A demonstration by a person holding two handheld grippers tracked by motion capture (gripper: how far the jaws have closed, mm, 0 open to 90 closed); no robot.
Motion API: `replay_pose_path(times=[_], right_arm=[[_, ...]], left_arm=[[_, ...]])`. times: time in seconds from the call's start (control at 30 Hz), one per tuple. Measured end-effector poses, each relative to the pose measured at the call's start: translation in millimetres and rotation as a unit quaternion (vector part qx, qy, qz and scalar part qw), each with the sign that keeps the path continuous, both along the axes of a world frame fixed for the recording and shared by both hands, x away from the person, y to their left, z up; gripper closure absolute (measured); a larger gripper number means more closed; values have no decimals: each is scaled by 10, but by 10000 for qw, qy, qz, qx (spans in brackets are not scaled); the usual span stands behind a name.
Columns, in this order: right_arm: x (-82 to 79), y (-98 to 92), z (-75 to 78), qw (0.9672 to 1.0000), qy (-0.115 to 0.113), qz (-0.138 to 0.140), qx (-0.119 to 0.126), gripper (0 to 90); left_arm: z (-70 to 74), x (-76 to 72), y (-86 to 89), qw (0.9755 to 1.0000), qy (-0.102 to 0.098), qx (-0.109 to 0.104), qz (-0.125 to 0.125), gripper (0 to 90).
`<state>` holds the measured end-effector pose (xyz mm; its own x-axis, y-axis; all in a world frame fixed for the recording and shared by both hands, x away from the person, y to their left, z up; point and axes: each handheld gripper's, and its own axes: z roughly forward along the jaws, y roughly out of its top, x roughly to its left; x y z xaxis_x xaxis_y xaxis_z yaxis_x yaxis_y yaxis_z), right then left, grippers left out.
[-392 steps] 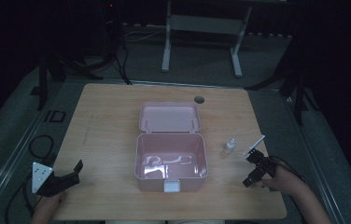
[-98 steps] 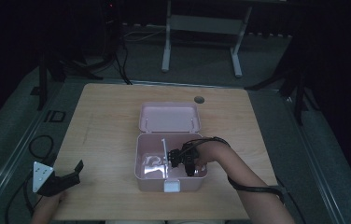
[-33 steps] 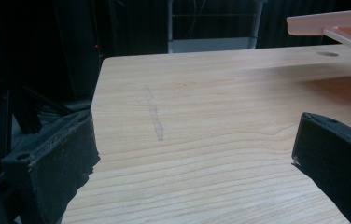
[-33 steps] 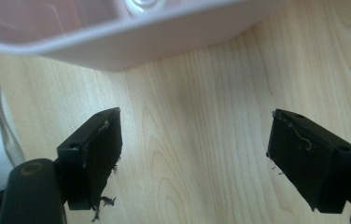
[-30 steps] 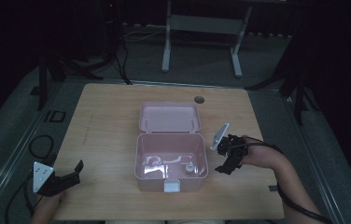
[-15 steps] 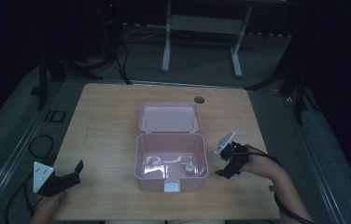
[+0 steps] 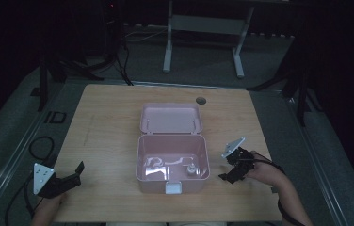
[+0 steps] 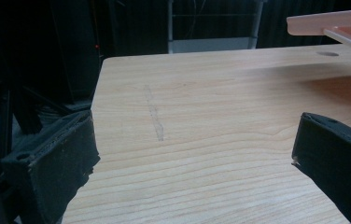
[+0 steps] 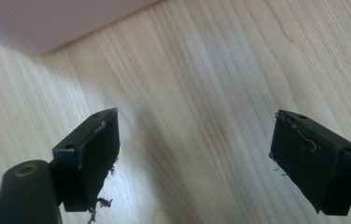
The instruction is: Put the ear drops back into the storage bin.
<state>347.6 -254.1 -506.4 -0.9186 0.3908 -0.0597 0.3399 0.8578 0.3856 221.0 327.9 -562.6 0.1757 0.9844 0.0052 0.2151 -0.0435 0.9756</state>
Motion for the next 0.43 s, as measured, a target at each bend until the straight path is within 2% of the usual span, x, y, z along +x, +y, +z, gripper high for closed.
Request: replay_pose_path(times=[0.23, 0.4, 0.43], right_arm=[[-41, -102, 10, 10000, -66, 27, 21, 154], [-61, -164, -3, 9999, 25, -22, 105, 154], [-71, -180, -15, 10000, 45, -1, 54, 154]], left_arm=[[0, 0, 0, 10000, 7, -6, 0, 4], [1, 2, 0, 10000, 10, -5, 2, 4], [1, 1, 0, 10000, 9, -5, 4, 4]])
